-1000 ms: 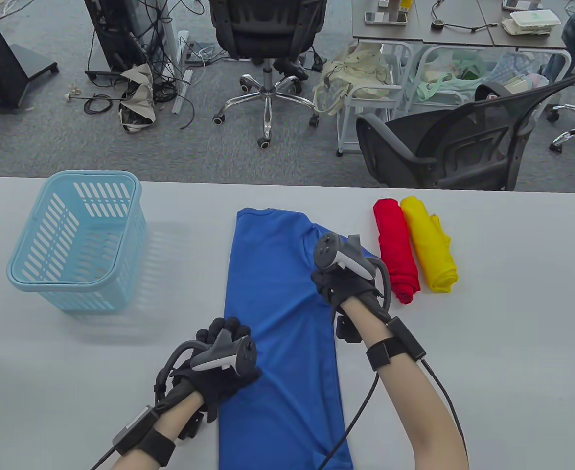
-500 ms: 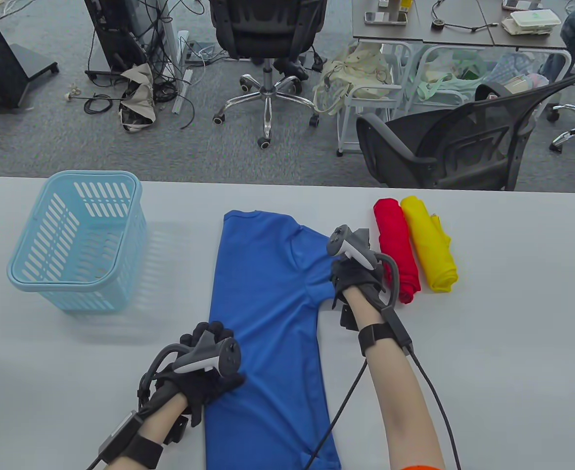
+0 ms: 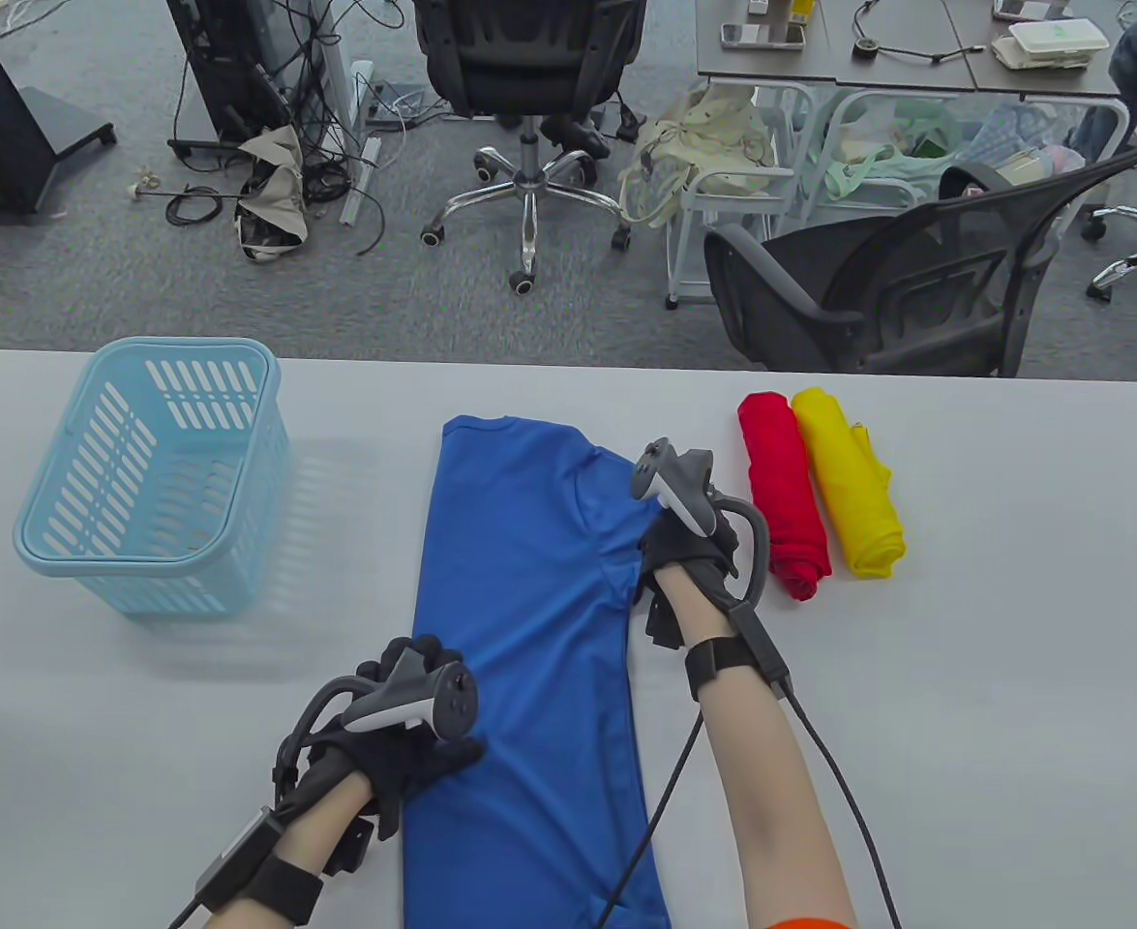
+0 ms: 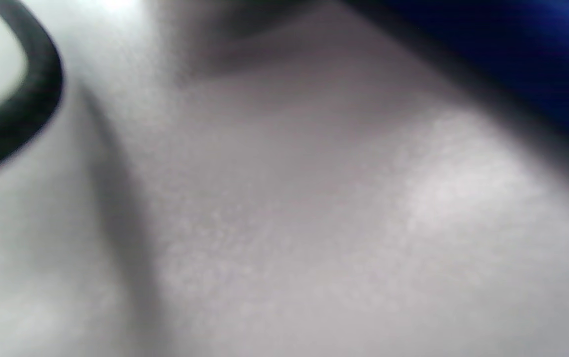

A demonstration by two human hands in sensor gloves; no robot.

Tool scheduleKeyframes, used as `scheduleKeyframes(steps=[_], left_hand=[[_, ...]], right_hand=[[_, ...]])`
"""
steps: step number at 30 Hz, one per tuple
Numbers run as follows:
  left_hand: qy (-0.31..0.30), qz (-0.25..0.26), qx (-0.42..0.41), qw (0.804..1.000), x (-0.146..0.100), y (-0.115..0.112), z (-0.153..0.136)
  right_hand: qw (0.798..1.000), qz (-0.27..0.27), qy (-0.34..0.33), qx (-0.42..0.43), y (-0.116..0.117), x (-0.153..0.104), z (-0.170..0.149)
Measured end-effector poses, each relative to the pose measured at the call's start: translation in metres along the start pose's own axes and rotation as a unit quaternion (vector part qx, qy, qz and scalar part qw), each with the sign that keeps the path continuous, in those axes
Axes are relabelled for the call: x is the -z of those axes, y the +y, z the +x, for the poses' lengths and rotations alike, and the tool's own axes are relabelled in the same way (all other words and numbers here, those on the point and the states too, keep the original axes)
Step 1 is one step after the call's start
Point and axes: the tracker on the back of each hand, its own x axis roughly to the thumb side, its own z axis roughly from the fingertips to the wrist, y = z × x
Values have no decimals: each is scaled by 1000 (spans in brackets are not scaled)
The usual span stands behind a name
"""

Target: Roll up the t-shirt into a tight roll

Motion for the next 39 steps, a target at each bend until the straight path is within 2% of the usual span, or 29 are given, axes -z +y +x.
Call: scheduleKeyframes(steps=[1,2,3,4,5,6,7,9,11,14,17,18,20,22,24,26,29,31,34,36,37,39], left_hand=[[-1,0,0,1000,0,0,0],[-1,-1,1,1000,0,0,0],[-1,-2,1,1000,0,0,0],[-1,-1,0,1000,0,0,0],[-1,-1,0,1000,0,0,0],[-1,-1,1,1000,0,0,0],[-1,-1,1,1000,0,0,0],[-1,-1,1,1000,0,0,0],[-1,0,2,1000,0,0,0],[0,0,3,1000,0,0,0],[2,8,7,1000,0,1,0],[7,18,10,1000,0,2,0],[29,30,15,999,-2,4,-1],[51,29,18,998,-5,6,-1],[26,34,-6,999,-7,6,-1],[9,31,-16,999,-7,5,3],[9,35,19,999,-5,4,8],[12,42,41,998,-5,6,11],[4,66,42,997,-10,8,13],[-6,82,46,996,-14,10,17],[-9,85,47,995,-16,11,19],[-24,89,48,995,-19,11,25]], right_hand=[[999,10,-22,43,-7,-6,1],[988,47,-68,132,-17,-15,2],[959,108,-134,228,-22,-20,5],[916,178,-182,311,-27,-28,8],[890,205,-220,343,-34,-37,11],[893,196,-236,330,-40,-41,13],[917,156,-238,279,-47,-47,14],[953,91,-234,170,-50,-53,17],[963,86,-239,93,-40,-57,21],[953,136,-270,20,-10,-61,30],[924,203,-311,-93,33,-66,44],[913,222,-306,-153,49,-66,48],[907,219,-277,-228,68,-61,51],[915,192,-262,-237,71,-51,51],[932,179,-232,-214,66,-35,49],[939,174,-203,-215,60,-18,46],[944,183,-191,-196,52,3,41],[953,186,-187,-147,47,7,36],[954,152,-221,-131,38,-14,32],[944,121,-252,-174,37,-46,25],[938,120,-264,-188,39,-58,21],[920,151,-290,-215,48,-91,9]])
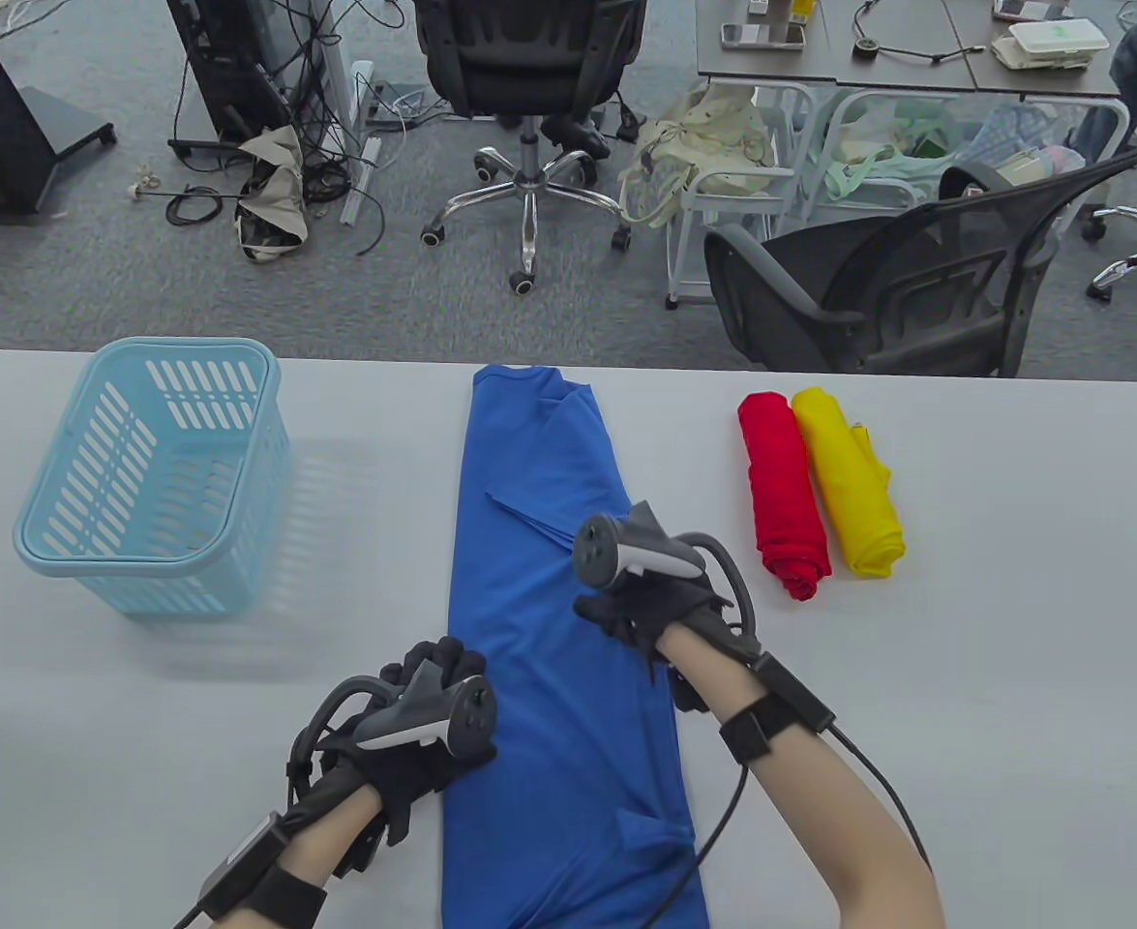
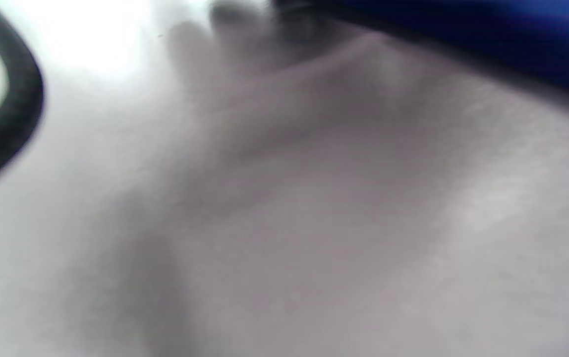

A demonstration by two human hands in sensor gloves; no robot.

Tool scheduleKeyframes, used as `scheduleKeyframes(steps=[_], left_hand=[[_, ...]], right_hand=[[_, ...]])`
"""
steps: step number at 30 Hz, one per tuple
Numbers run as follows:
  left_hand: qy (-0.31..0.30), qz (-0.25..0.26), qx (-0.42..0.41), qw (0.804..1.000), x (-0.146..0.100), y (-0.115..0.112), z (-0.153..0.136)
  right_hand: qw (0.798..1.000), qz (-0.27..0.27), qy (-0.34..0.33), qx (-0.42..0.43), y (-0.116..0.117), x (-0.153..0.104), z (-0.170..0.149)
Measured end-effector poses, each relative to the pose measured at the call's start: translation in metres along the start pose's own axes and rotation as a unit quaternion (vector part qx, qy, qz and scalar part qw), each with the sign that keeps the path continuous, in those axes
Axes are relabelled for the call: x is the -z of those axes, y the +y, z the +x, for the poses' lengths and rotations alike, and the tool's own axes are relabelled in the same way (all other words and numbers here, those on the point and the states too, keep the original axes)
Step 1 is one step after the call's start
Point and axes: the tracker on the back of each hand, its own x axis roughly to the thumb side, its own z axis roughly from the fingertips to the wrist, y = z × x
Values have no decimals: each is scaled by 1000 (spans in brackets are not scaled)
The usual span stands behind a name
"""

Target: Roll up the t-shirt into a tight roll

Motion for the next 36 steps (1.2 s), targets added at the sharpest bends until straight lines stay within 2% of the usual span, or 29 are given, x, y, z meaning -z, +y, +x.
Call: scheduleKeyframes(steps=[1,4,6,8,14,20,23,26,27,29,31,33,35,36], left_hand=[[-6,8,8,1000,-1,0,5],[-25,4,21,999,-1,-3,16],[-36,-22,16,999,7,-10,21],[-24,-51,35,998,13,-14,20],[-24,-56,19,998,33,-1,3],[32,-90,31,995,69,28,-27],[60,-93,35,993,76,37,-33],[47,-72,20,996,66,39,-26],[9,-50,10,999,55,37,-18],[-24,-31,1,999,36,29,-4],[-28,-46,47,997,26,14,6],[-14,-74,91,993,28,-5,9],[-36,-42,39,998,26,-7,2],[-43,-51,-4,998,26,-6,-1]], right_hand=[[1000,2,-14,-10,14,-16,8],[998,6,-37,-55,49,-39,23],[997,31,-32,-62,70,-37,25],[996,48,-25,-72,81,-31,22],[998,47,-27,-10,64,-9,4],[998,49,-5,46,40,25,-7],[997,52,7,58,31,38,-11],[997,51,13,59,25,44,-13],[997,48,12,63,25,45,-14],[997,42,6,66,26,45,-15],[997,36,2,69,27,45,-17],[997,32,5,70,27,45,-16],[997,10,54,45,20,40,-11],[995,-9,92,23,14,35,-2]])
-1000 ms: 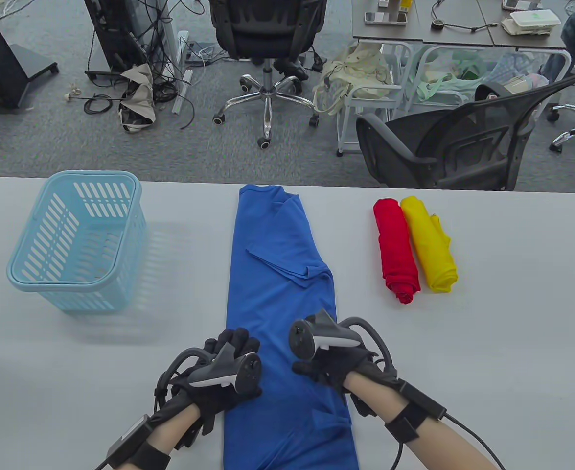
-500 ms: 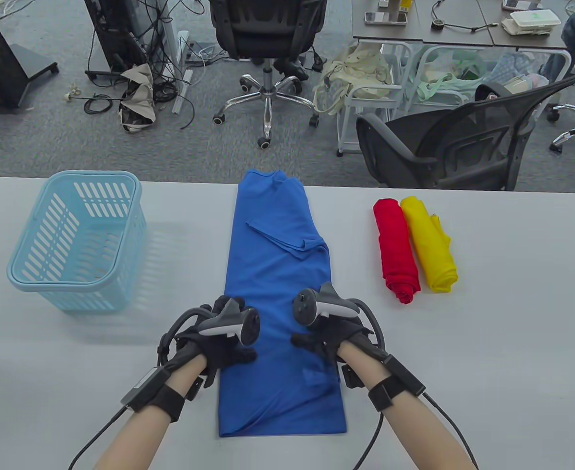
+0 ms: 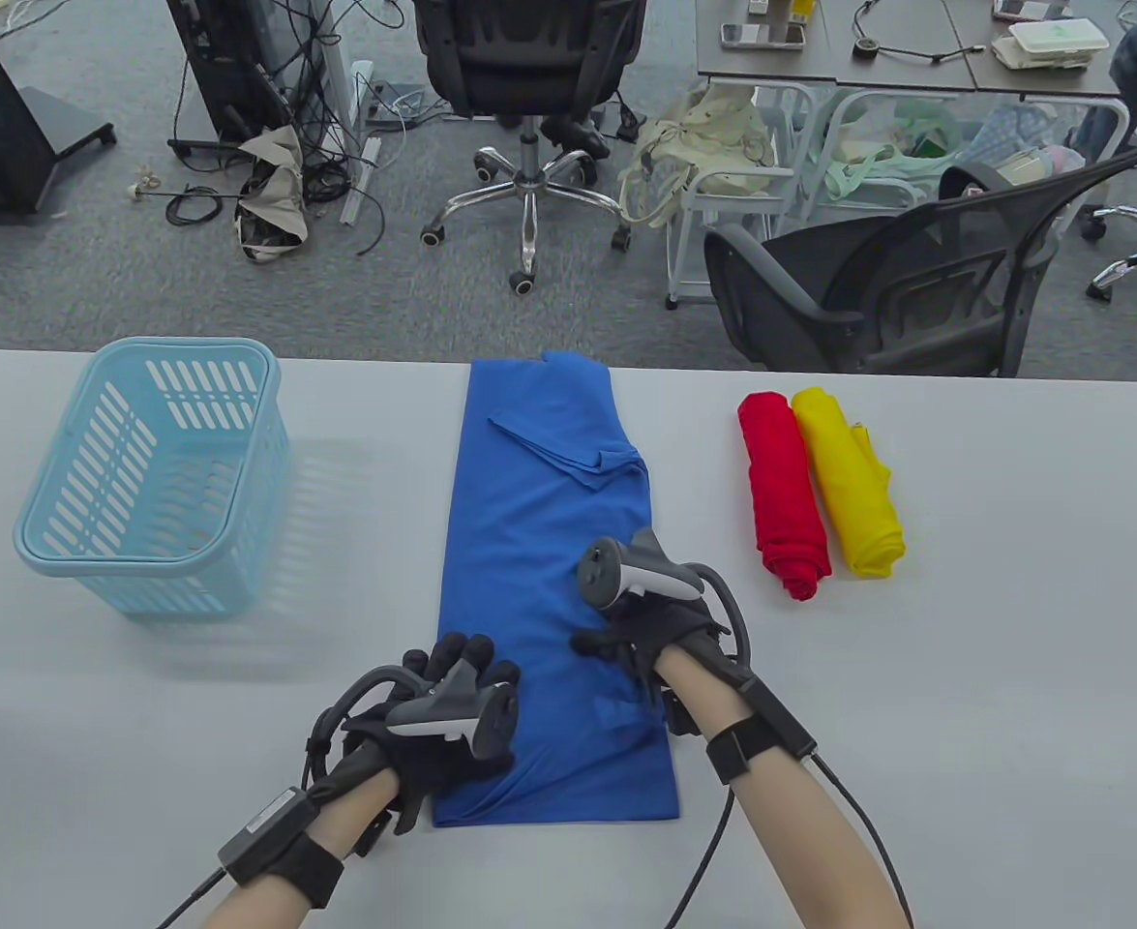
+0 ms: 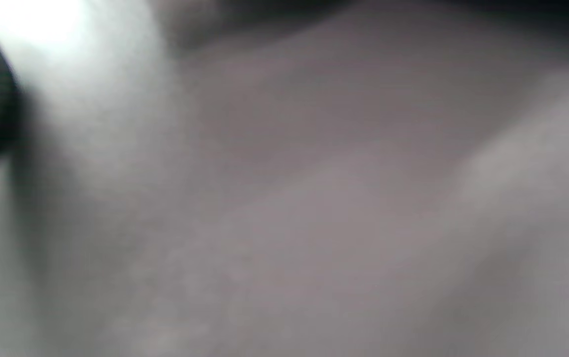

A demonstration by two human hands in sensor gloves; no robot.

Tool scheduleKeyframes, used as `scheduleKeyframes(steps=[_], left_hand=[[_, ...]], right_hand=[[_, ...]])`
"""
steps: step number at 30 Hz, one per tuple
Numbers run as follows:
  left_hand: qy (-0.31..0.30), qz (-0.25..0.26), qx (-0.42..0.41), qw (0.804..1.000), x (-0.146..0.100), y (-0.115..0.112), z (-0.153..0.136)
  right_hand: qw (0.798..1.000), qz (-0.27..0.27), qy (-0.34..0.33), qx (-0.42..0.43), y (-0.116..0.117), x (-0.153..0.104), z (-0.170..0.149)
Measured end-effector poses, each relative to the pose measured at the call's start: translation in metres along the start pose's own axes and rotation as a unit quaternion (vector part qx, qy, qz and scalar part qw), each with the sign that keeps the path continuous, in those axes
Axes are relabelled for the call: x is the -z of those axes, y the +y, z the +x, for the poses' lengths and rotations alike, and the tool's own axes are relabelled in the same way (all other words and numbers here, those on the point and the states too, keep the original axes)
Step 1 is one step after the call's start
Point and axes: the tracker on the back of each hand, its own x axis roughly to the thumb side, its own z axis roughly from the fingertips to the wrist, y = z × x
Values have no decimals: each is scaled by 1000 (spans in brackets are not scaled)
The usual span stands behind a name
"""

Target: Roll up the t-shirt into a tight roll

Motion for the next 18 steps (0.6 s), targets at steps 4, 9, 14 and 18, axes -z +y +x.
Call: scheduleKeyframes(steps=[4,9,14,18], left_hand=[[-12,-15,-16,1000,1,-1,-3],[-13,-18,-14,1000,1,-3,-4],[-16,-21,-13,1000,1,-2,-4],[-14,-17,-9,1000,1,-2,-4]], right_hand=[[991,-23,-28,-130,1,-26,34],[988,0,-106,-109,30,-59,18],[989,32,-125,-75,51,-101,-27],[993,-17,-108,-40,50,-120,-38]])
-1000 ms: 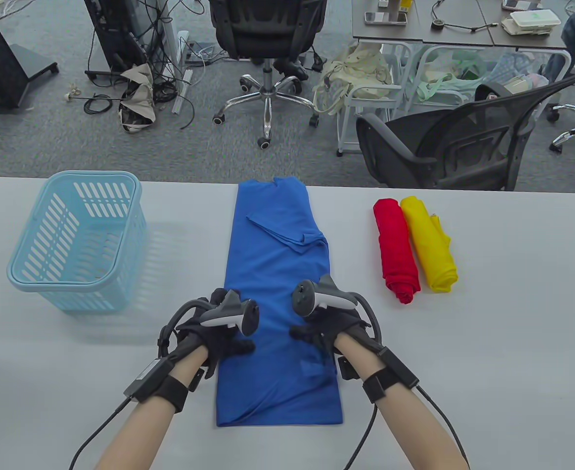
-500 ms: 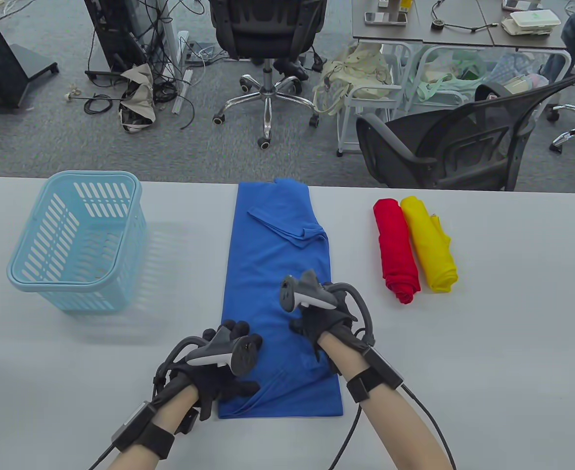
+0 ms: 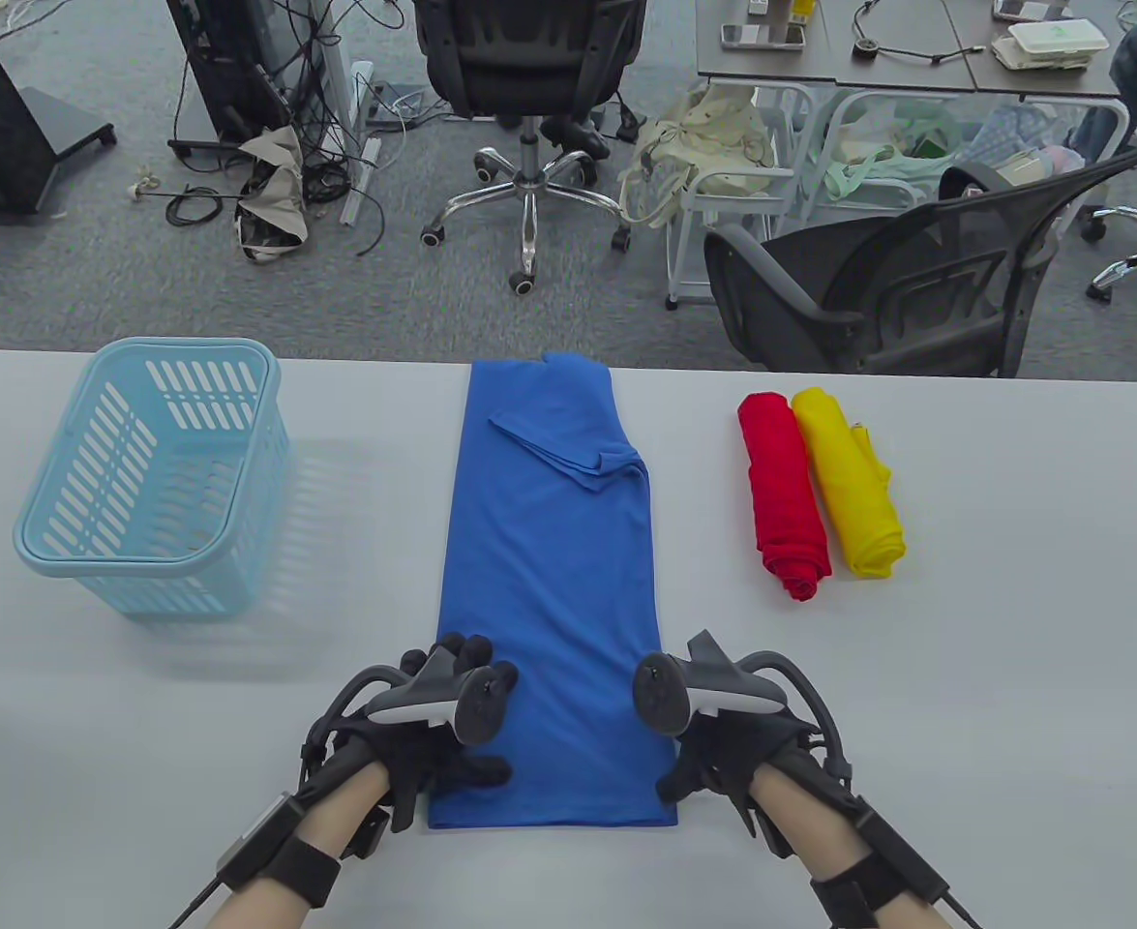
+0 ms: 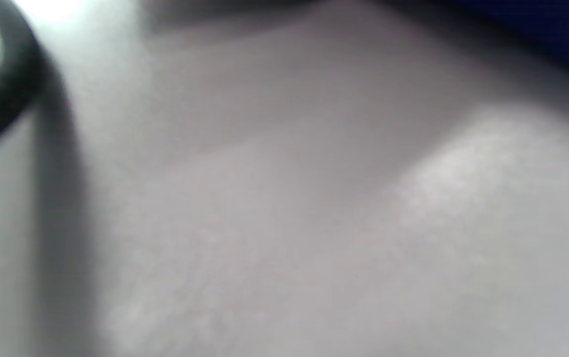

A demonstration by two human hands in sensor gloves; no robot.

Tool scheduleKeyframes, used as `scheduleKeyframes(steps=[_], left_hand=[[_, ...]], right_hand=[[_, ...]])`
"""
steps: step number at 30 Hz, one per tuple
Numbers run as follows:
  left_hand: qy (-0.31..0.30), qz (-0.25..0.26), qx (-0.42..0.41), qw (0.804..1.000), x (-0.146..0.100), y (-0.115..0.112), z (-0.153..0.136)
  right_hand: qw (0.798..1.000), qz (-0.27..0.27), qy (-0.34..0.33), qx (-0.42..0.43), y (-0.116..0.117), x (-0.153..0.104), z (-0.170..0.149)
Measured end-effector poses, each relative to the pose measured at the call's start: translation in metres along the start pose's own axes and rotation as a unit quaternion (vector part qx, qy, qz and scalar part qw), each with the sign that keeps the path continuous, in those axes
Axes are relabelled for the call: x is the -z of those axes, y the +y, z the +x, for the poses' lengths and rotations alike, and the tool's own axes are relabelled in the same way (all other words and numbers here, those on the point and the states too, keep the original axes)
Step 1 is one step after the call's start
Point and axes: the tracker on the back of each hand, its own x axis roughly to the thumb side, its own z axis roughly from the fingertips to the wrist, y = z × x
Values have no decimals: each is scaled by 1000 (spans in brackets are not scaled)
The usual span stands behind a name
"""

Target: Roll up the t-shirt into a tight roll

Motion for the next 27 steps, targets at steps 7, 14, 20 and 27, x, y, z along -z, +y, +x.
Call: scheduleKeyframes(steps=[7,14,20,27], left_hand=[[-12,61,-2,998,-21,12,4],[-56,185,39,980,-60,6,21],[-53,175,46,982,-62,7,19],[-22,123,182,975,-64,0,43]], right_hand=[[998,-25,-56,-9,21,-3,15],[995,-48,-81,-29,13,-20,27],[996,-13,-76,-48,29,-8,33],[994,-21,-66,-87,30,-7,40]])
